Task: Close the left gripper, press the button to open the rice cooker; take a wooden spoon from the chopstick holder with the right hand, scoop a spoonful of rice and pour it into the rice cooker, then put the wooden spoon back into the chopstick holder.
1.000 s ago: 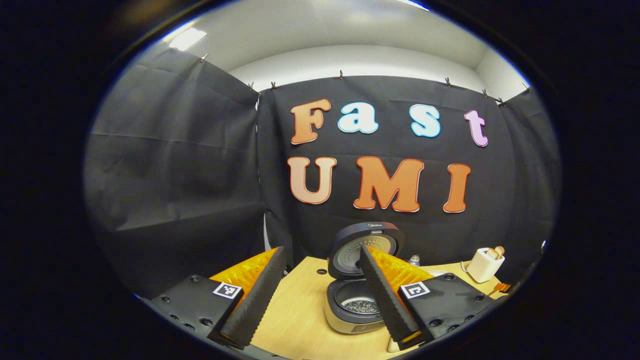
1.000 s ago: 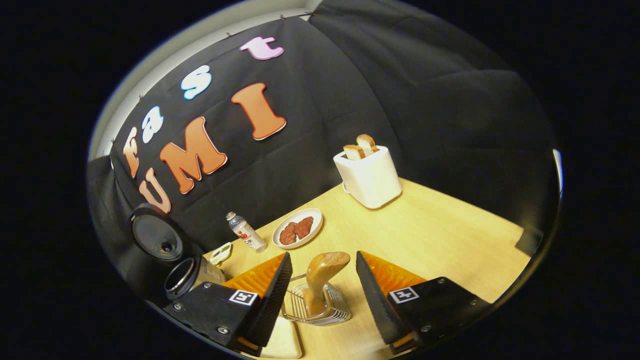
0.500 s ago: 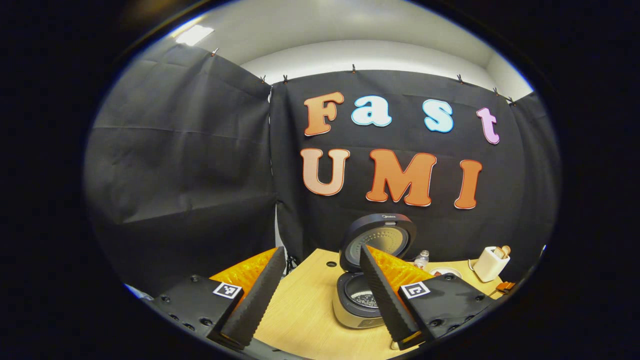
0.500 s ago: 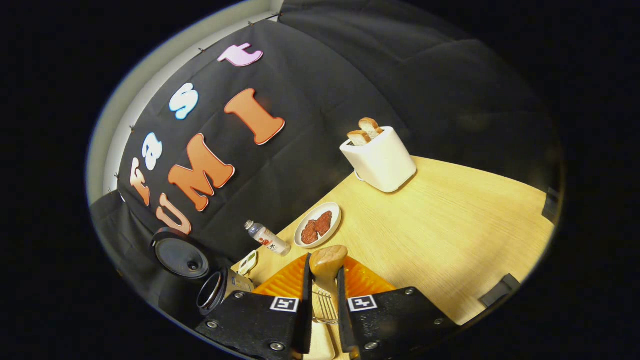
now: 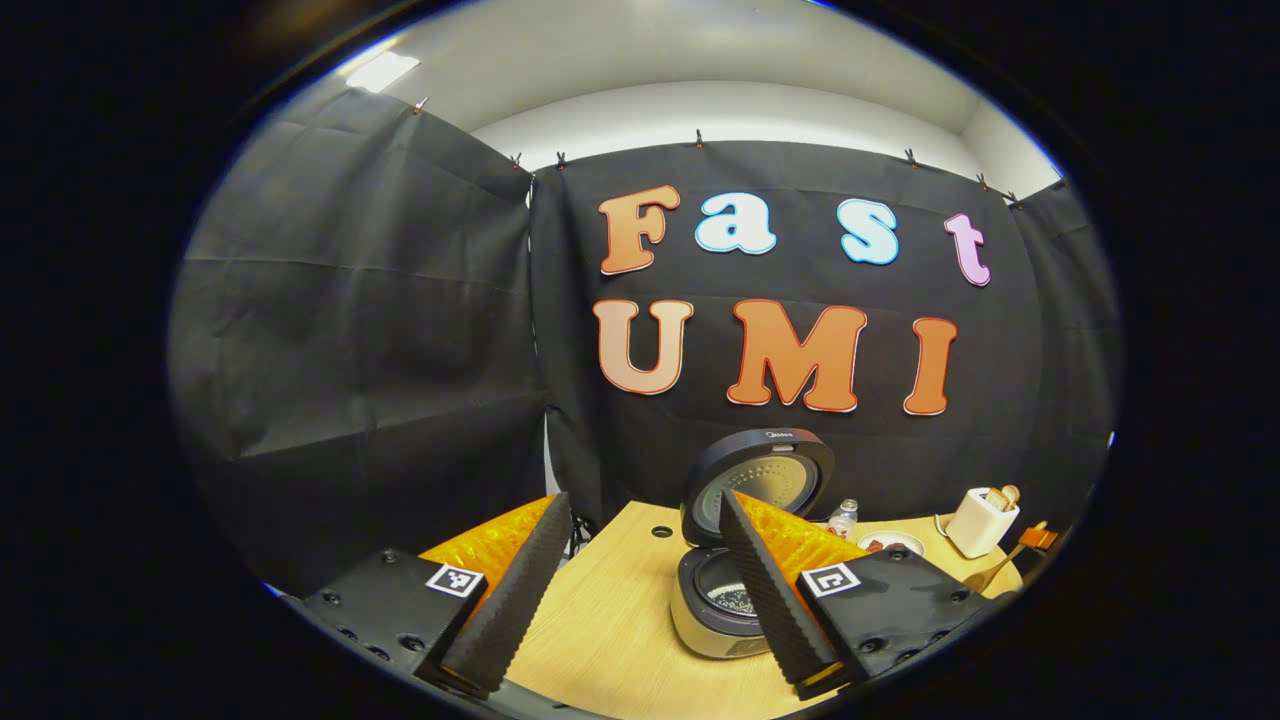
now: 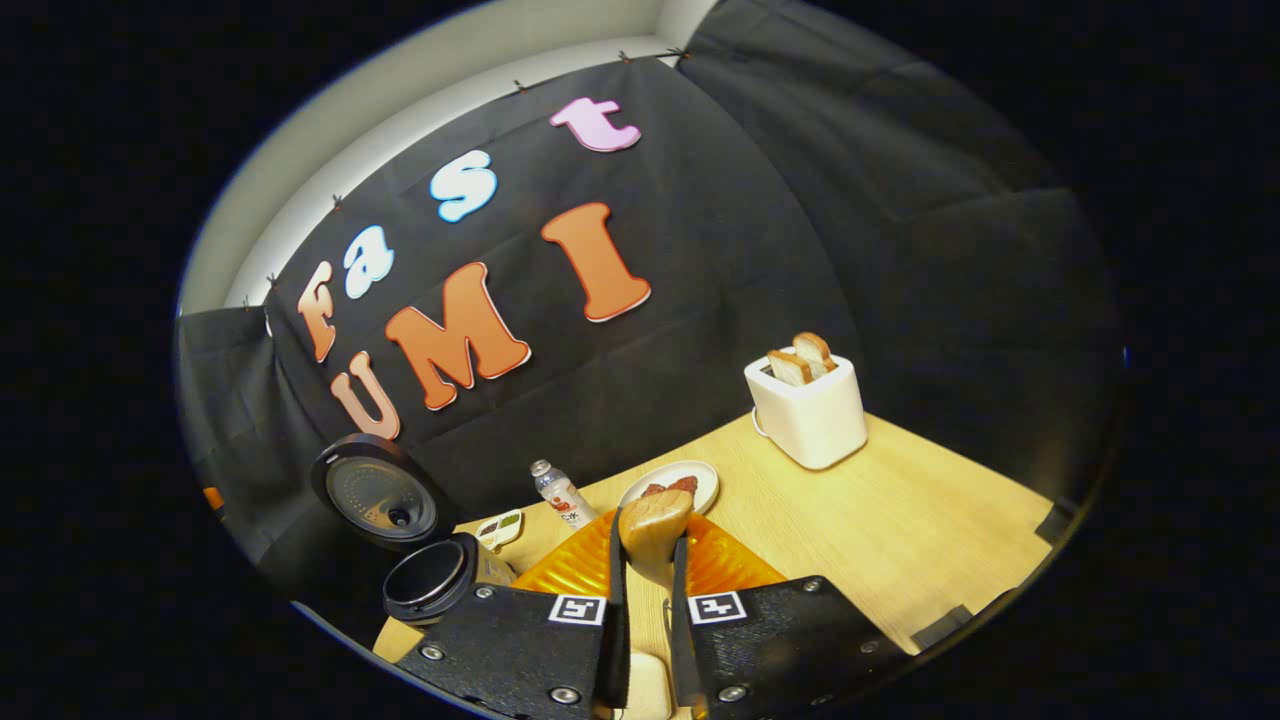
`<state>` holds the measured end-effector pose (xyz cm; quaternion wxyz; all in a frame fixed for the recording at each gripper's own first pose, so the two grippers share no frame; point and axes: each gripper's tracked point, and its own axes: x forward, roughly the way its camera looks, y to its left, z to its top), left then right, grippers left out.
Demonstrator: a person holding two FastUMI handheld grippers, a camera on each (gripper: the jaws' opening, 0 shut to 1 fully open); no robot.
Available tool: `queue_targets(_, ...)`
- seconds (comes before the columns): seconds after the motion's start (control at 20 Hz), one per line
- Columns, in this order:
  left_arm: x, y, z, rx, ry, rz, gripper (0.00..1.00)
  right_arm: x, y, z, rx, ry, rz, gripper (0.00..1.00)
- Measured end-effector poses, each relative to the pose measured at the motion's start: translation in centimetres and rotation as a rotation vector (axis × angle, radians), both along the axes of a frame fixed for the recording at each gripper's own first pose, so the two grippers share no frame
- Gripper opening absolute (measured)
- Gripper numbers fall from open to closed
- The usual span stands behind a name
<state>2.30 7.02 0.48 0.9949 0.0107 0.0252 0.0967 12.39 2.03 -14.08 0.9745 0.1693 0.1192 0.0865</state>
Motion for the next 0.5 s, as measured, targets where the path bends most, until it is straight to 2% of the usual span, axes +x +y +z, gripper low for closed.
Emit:
queue_targets(0.2, 1.0, 0.4, -0.5, -0.010, 0.005, -0.035, 1.00, -2.0, 2.9, 2.2, -0.043, -0.030, 0.031, 0.16)
queue_targets(0.5, 2.4, 2.0, -1.1, -0.014, 0.016, -0.080, 0.98, -5.3, 8.9, 1.6, -0.087, -0.022, 0.094, 0.16)
